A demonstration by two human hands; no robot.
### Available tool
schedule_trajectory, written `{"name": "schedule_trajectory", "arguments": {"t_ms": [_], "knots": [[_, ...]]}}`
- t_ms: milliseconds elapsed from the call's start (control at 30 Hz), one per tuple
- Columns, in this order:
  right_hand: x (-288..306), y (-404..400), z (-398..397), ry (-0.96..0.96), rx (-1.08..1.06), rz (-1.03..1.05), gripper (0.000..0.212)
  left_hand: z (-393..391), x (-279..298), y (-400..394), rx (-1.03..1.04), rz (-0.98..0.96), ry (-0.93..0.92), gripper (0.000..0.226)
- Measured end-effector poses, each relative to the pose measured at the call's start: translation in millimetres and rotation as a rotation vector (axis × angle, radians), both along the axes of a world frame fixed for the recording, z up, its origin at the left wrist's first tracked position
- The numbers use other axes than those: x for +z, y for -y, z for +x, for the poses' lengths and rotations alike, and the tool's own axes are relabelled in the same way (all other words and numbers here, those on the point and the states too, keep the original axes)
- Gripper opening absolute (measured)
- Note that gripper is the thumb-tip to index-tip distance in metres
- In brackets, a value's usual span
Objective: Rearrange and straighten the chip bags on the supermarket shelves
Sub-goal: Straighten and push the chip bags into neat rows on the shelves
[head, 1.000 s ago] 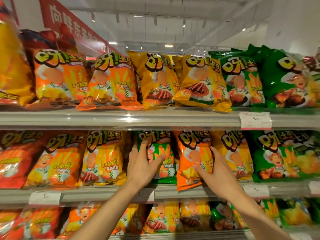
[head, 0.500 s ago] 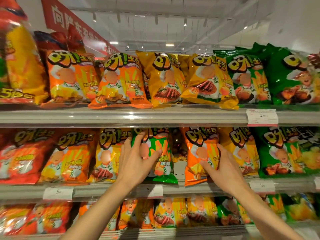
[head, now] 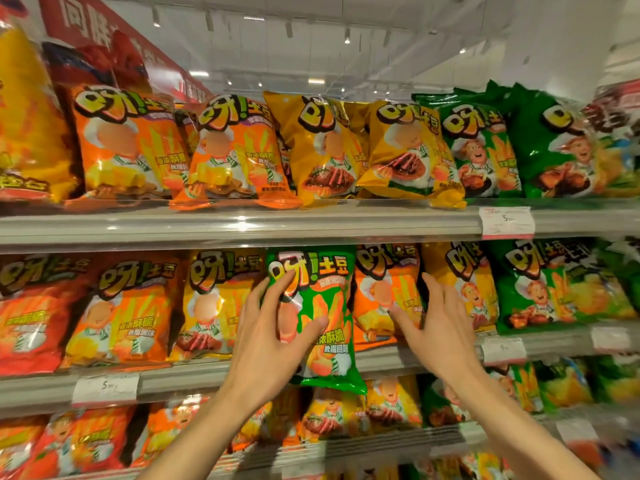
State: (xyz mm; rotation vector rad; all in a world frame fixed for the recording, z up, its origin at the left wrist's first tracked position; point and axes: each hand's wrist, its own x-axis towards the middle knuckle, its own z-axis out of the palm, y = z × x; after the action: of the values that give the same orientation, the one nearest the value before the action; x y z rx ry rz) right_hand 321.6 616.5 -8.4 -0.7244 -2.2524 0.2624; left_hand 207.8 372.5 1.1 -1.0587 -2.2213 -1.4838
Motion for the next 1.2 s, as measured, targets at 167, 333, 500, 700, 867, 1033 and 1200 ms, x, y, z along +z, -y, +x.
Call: {"name": "schedule_trajectory", "arguments": {"t_ms": [167, 333, 500, 700, 867, 1033, 1200], "knots": [[12.8, -40.3, 38.1, -0.117, -0.062, 0.029, 0.07, 25.9, -5.6, -33.2, -0.047, 0.011, -0.032, 0.08], [14.9, -102.7, 75.7, -0.097, -0.13, -0.011, 0.071, 57.3, -4.8, -83.3, -0.057, 0.03, -0.041, 0.079], [19.6, -160.2, 95.9, -0.007, 0.026, -0.119, 0.074, 98.9, -3.3, -149.9, -0.007, 0.064, -0.041, 0.081], [25.1, -186.3, 87.7, 0.034, 0.216, -0.078, 0.08, 117.3, -1.6, -194.8, 0.107, 0.05, -0.065, 0.08], [33.5, -186.8, 65.1, 0.141, 0.305, -0.342, 0.095, 115.7, 3.6, -202.1, 0.168, 0.024, -0.043, 0.08], [28.2, -180.0, 50.1, 0.165, 0.299, -0.448, 0.121, 113.0, 7.4, -197.7, 0.21, 0.037, -0.049, 0.078], [21.3, -172.8, 46.9, 0.153, 0.261, -0.411, 0.118, 106.5, 9.3, -175.2, 0.228, 0.01, -0.066, 0.077]]}}
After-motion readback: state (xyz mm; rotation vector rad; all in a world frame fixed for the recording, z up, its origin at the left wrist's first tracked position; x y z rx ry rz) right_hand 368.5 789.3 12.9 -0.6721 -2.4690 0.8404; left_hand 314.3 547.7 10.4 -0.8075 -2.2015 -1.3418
